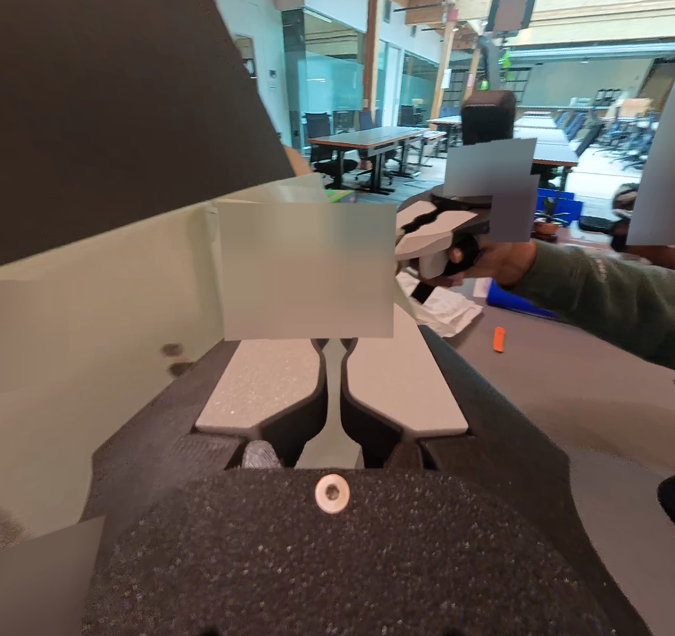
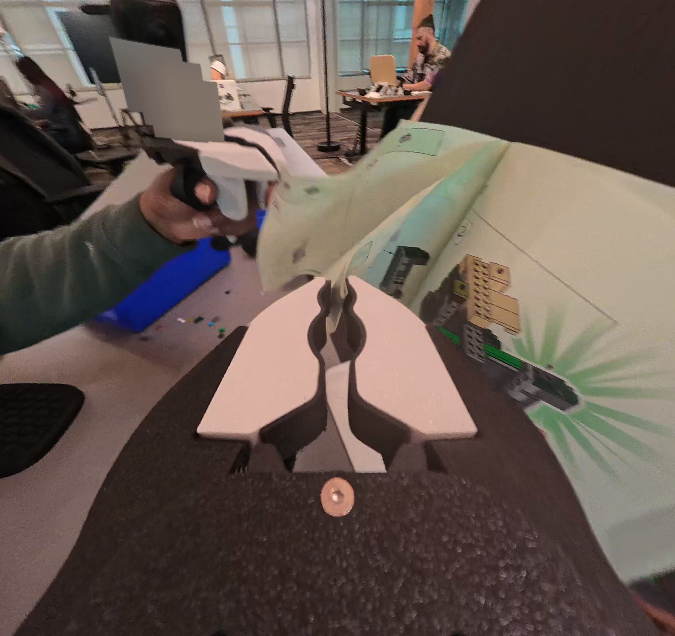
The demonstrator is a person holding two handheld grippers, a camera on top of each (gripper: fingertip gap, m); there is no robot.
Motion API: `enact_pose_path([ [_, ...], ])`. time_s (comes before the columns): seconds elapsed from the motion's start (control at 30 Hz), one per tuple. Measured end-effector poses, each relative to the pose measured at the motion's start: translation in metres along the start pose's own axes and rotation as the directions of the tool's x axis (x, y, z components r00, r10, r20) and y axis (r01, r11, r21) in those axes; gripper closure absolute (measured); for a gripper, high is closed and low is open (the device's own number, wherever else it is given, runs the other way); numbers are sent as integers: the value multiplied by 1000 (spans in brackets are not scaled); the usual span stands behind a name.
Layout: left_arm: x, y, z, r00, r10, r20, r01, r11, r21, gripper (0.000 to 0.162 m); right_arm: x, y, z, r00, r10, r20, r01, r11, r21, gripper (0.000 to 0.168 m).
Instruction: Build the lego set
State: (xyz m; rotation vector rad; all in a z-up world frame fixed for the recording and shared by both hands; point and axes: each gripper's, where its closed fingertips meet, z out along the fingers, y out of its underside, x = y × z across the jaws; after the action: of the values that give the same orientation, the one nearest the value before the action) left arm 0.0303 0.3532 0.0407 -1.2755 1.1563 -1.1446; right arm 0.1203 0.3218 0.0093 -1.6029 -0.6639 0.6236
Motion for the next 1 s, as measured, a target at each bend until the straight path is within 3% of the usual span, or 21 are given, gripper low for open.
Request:
enact_pose_path([
  [0.17, -72, -6, -43, 966, 95, 241, -74, 993, -92, 162, 49, -6, -29, 979, -69, -192, 47, 992, -115, 162],
  [0.33, -125, 10, -51, 898, 191, 396, -107, 969, -224, 162, 101, -9, -49, 909, -181, -375, 81, 961, -266, 162],
  [0.67, -188, 32, -48, 707, 364, 606, -141, 913, -383, 162, 165, 10, -76, 611, -505, -610, 145, 828, -541, 158],
  [0.87, -199, 25, -58, 603, 430, 672, -200, 897, -395, 162, 179, 14, -97, 516, -489, -704, 98, 850, -518, 158],
  [1.0, -190, 12, -64, 577, 435, 691, -249, 900, -358, 162, 172, -1, -112, 491, -394, -777, 99, 912, -399, 157],
])
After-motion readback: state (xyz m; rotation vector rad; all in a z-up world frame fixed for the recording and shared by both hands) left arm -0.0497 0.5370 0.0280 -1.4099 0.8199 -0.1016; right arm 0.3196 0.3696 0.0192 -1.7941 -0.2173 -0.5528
